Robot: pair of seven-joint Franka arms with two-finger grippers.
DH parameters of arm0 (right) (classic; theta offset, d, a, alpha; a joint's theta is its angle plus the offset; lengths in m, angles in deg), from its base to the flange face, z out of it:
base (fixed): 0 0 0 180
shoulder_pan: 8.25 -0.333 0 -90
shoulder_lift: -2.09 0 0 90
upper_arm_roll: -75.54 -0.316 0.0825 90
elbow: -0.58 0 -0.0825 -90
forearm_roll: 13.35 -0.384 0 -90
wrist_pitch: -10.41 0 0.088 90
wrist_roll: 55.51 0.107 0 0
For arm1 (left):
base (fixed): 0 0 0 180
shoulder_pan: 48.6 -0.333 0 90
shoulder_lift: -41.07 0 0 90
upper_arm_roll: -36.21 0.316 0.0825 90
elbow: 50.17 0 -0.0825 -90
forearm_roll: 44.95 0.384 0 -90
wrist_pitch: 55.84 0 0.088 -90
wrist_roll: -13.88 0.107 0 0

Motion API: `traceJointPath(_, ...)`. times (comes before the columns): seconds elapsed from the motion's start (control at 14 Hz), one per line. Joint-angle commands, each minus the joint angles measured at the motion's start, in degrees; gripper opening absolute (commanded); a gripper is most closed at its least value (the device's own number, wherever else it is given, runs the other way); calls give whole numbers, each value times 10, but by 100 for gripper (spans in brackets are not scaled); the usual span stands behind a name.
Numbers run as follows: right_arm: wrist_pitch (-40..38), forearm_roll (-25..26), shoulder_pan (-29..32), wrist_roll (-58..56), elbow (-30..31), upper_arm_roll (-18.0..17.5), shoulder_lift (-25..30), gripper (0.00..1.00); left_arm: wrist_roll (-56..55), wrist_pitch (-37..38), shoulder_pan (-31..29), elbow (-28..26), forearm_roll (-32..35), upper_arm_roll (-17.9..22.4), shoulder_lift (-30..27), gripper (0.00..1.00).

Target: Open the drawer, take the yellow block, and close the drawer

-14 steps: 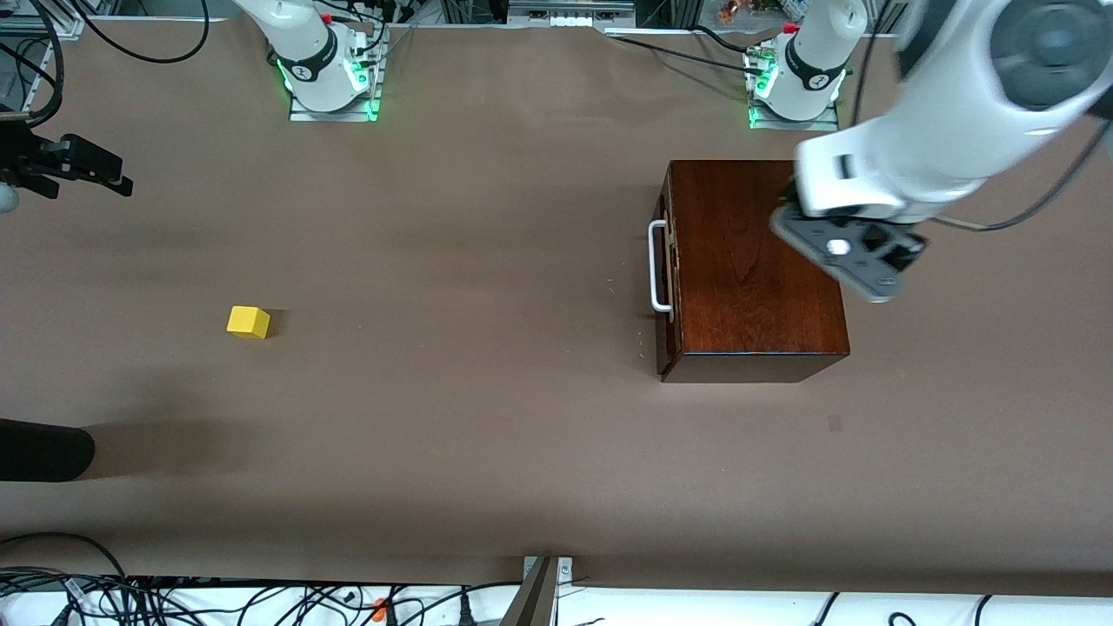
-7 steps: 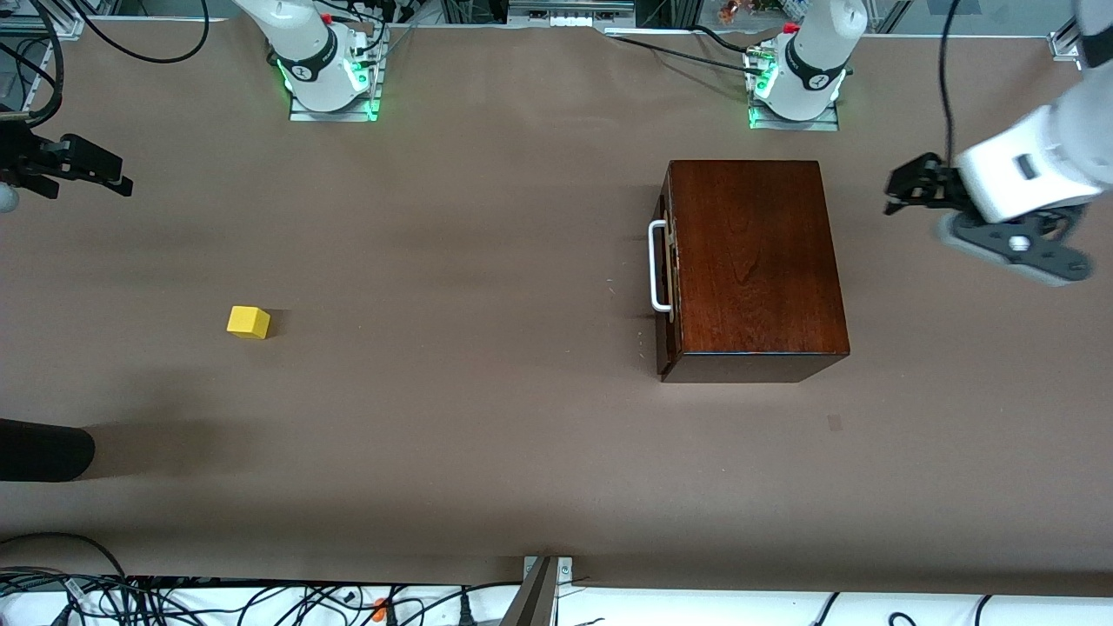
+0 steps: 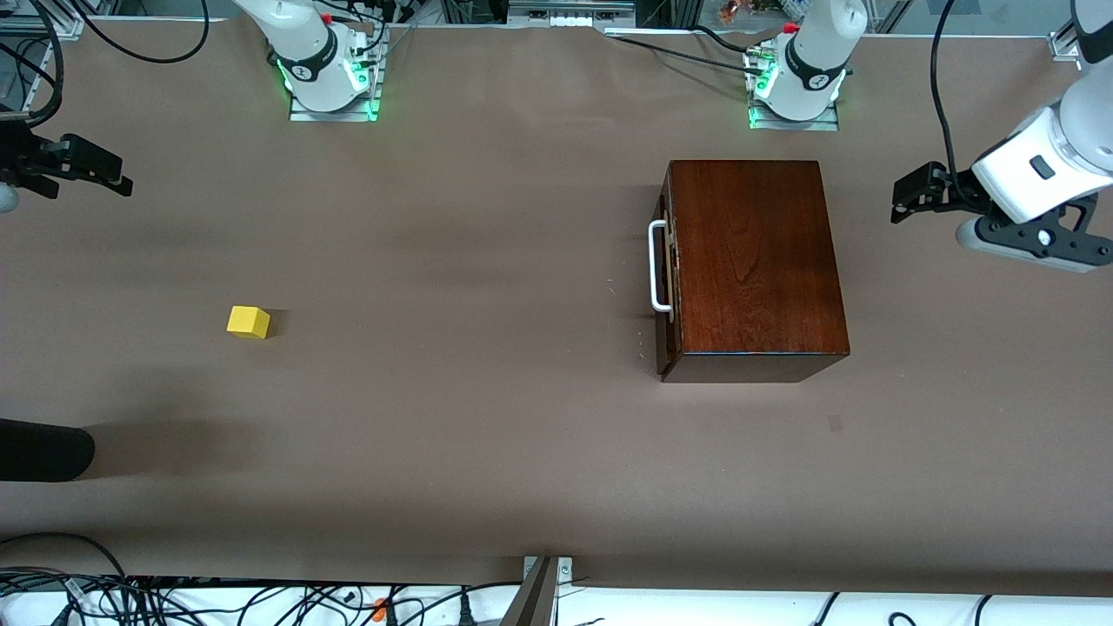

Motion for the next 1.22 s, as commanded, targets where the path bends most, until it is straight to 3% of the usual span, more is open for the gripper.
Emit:
traceJointPath(0.0, -13, 7, 7, -4, -15, -6, -5, 100, -67, -21, 2, -70, -4, -3, -58, 100)
traceJointPath(1.15, -11, 7, 8, -4, -15, -6, -6, 100, -24, -25, -3, -63, 14, -1, -54, 100)
